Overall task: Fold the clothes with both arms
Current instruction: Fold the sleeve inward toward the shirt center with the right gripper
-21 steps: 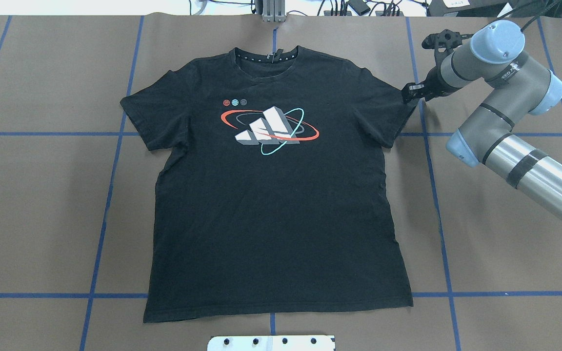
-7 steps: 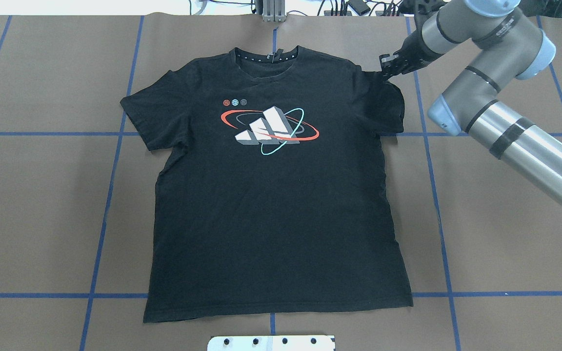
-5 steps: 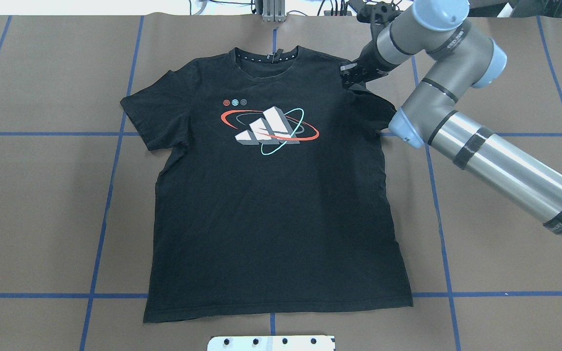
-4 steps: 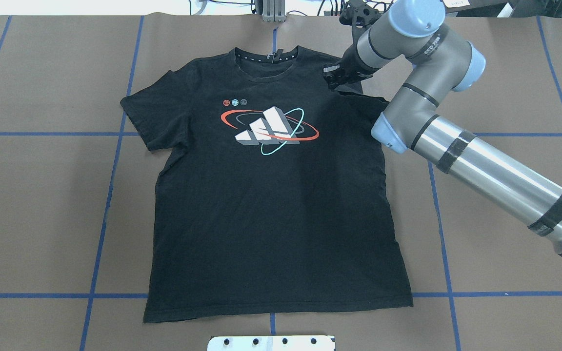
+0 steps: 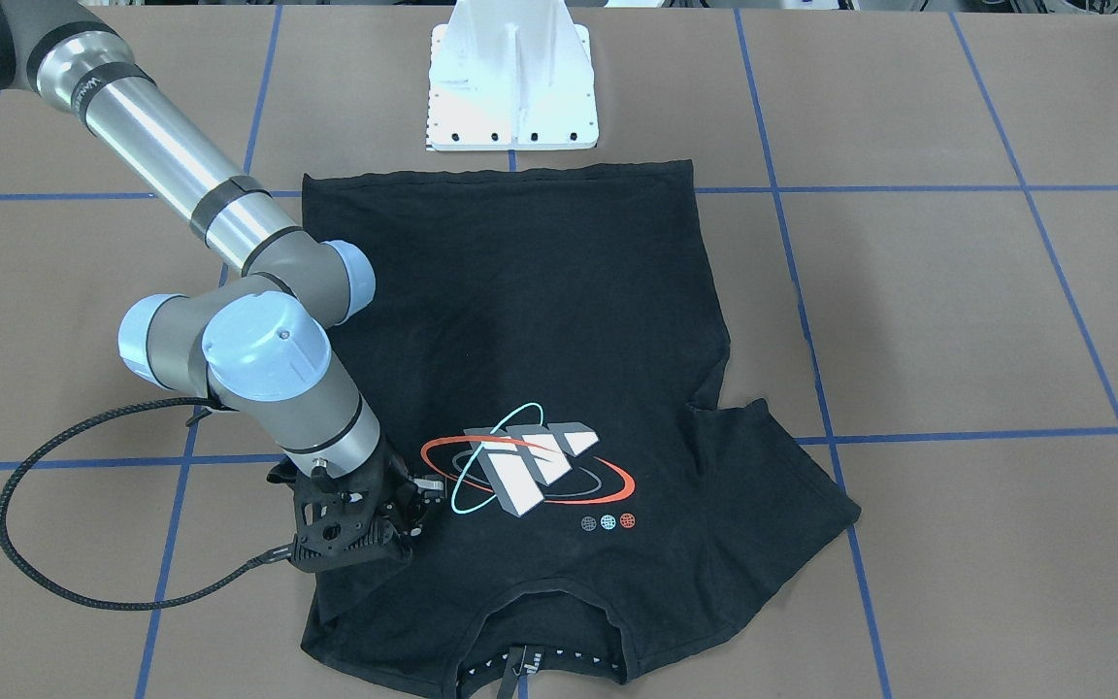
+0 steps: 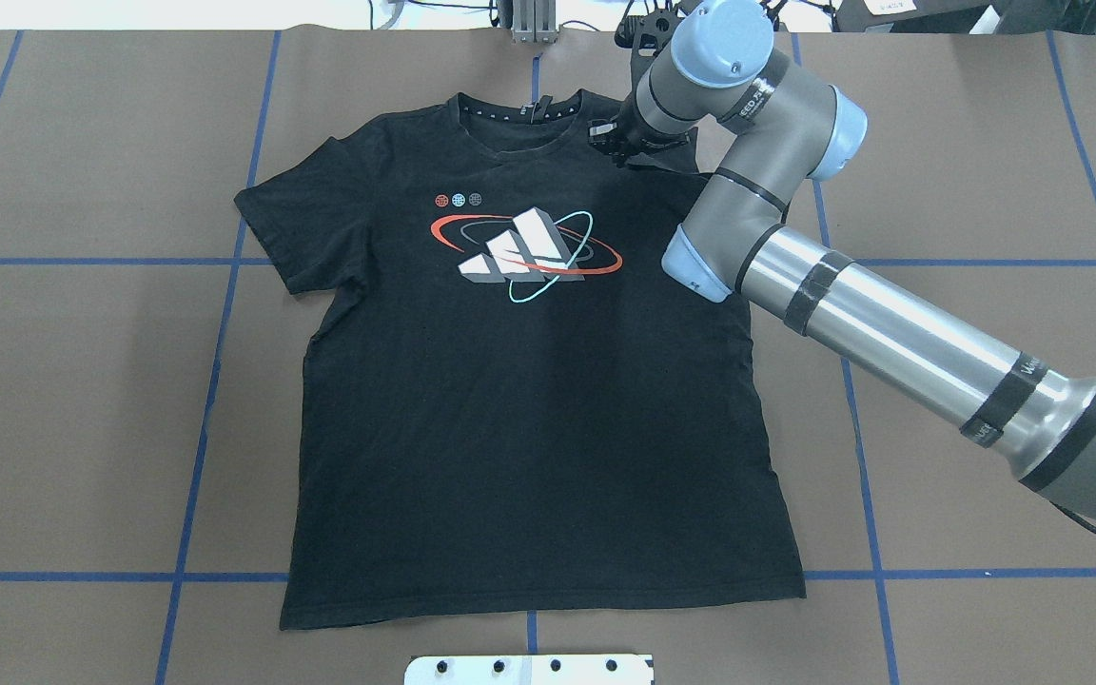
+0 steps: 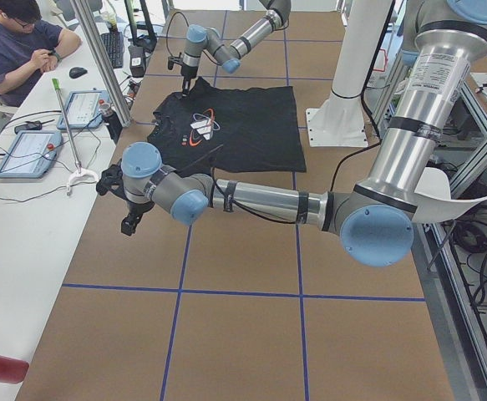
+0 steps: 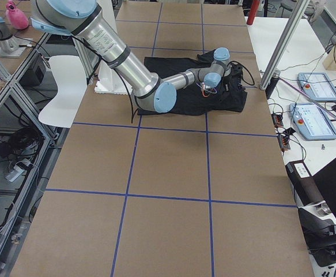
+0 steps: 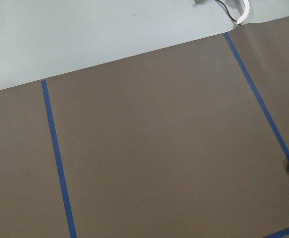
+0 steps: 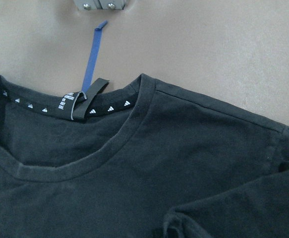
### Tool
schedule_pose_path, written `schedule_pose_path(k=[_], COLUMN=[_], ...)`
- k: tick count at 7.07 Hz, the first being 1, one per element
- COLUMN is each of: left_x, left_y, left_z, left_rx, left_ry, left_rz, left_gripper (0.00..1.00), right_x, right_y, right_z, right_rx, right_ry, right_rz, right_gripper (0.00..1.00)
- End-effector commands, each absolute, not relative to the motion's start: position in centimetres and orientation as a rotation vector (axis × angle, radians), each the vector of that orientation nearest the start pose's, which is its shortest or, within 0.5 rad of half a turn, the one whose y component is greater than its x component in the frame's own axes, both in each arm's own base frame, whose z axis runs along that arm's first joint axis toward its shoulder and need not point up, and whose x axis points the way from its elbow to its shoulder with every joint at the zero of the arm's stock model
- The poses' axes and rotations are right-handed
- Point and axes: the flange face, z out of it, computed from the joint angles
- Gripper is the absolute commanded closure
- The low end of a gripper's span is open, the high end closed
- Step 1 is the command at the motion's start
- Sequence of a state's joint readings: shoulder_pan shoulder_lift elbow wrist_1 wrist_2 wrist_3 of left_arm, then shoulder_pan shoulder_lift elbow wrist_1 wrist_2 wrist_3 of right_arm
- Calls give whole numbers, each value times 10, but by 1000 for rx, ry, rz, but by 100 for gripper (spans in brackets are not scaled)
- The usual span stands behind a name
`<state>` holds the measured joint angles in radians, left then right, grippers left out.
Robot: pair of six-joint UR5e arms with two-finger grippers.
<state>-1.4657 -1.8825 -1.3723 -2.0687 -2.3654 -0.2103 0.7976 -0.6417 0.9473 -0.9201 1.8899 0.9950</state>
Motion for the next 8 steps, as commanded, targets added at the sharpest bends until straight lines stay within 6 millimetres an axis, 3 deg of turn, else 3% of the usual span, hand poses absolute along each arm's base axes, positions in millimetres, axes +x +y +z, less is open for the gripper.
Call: schedule_pose_path(k=[1,2,3,4,5,6,7,8], left_x=[6,6,6,6,6,6,6,6], left_y=[-645,-645,-645,-645,-645,-646,-646,-649], left_z=[523,524,523,526,525,527,529,526], left_rx=[449,446,447,443,444,444,440,444], left_ry=[849,849,849,849,849,849,849,849], left_rz=[146,145,146,144,144,144,143,144], left_gripper=[0,0,0,0,0,0,0,0], right_x=[-553,-567,-580,-586,-584,-573,-547,-501], right_y=[-671,-662,-651,-647,-649,-660,-677,-702], right_z=[255,251,252,251,246,226,218,218], right_rx=[399,416,432,457,459,465,443,397], right_ry=[-895,-884,-871,-857,-864,-888,-914,-950], right_rz=[56,53,51,60,78,89,96,85], right_gripper=[100,100,42,0,0,0,0,0])
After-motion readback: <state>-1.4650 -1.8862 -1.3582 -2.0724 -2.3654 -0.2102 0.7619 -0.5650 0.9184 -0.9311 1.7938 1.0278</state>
